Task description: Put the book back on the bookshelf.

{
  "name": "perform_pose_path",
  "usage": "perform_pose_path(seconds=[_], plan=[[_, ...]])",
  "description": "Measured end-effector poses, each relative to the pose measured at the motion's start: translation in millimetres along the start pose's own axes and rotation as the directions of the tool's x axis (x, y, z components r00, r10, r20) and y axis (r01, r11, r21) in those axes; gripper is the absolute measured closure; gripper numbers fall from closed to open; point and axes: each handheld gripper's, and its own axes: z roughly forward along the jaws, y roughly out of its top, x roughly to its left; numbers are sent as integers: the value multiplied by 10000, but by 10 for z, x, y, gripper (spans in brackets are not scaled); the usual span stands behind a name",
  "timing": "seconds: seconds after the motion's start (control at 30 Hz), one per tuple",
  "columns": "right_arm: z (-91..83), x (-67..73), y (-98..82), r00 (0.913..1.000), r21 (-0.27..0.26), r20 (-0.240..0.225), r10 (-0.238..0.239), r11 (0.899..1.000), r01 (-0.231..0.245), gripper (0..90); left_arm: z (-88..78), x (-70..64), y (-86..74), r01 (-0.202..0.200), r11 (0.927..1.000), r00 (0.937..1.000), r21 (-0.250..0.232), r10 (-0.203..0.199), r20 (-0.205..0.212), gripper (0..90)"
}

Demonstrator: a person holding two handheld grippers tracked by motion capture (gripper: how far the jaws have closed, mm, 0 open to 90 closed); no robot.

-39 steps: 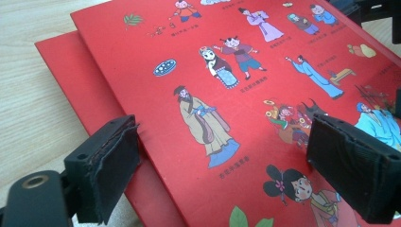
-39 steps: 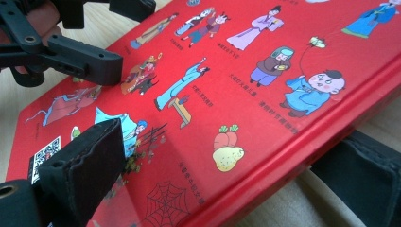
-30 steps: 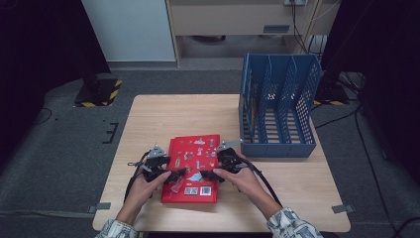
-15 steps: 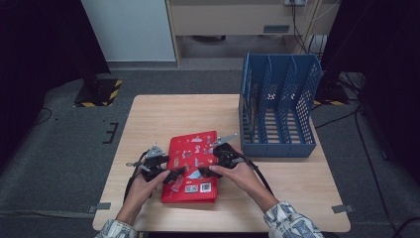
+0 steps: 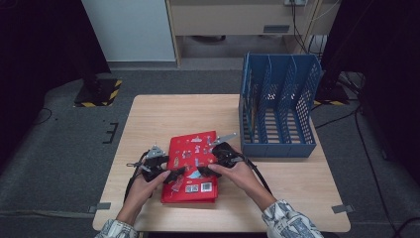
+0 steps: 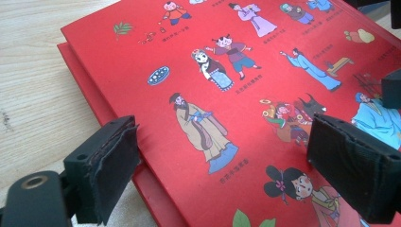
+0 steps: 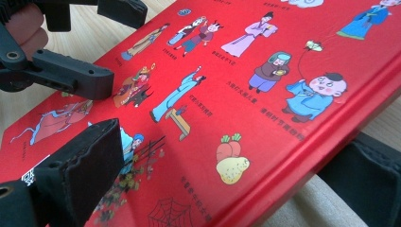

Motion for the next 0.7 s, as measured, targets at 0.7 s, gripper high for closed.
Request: perform_pose_path(seconds=[0.7], plan=[[88,-43,8,9992,98,-24,389,9992,-389,21,60,10,-14,168,9997,9998,169,-169,82,2]])
